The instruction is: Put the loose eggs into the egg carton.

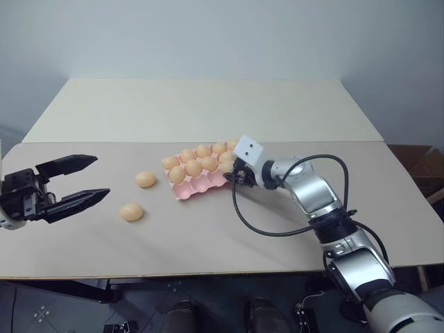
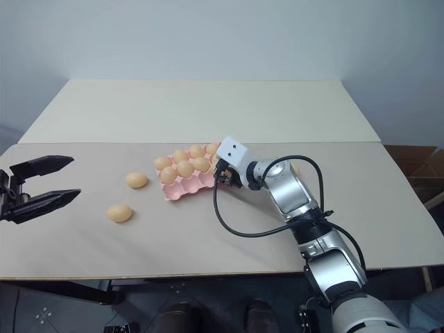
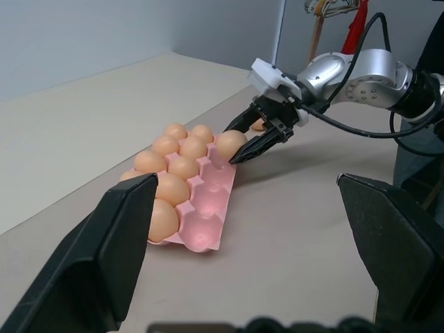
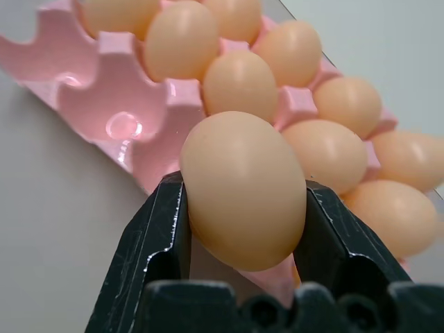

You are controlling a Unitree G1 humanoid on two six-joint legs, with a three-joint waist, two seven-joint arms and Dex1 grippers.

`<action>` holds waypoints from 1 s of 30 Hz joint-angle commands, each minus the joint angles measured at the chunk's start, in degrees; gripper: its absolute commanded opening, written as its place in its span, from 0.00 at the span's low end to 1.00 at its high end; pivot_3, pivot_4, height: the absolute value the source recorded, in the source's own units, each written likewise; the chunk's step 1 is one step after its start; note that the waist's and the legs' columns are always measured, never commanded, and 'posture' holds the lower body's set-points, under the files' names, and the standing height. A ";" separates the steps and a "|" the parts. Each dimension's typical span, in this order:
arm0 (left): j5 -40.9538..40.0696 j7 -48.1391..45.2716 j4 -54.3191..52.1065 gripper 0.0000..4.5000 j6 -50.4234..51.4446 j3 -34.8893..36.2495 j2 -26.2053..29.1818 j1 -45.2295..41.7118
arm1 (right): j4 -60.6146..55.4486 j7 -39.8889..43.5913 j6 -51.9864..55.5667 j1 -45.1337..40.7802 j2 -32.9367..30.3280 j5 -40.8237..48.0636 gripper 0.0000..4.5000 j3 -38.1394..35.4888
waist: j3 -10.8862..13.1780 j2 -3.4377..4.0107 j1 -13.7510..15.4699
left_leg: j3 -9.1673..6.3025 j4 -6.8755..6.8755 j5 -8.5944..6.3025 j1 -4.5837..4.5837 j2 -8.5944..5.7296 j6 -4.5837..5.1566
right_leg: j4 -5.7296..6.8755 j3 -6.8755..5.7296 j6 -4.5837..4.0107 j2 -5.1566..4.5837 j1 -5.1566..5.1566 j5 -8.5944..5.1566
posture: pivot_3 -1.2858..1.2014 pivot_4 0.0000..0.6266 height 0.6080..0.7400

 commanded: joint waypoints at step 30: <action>1.75 -4.78 -0.94 1.00 -2.36 2.08 0.59 7.81 | -37.25 8.69 14.21 21.92 -25.20 16.07 1.00 -28.43 | 0.02 0.03 0.30 | -0.06 -0.05 -0.01 -0.05 0.00 0.01 | -0.34 -0.08 0.00 -0.02 0.05 0.00 | 0.52 0.24 1.00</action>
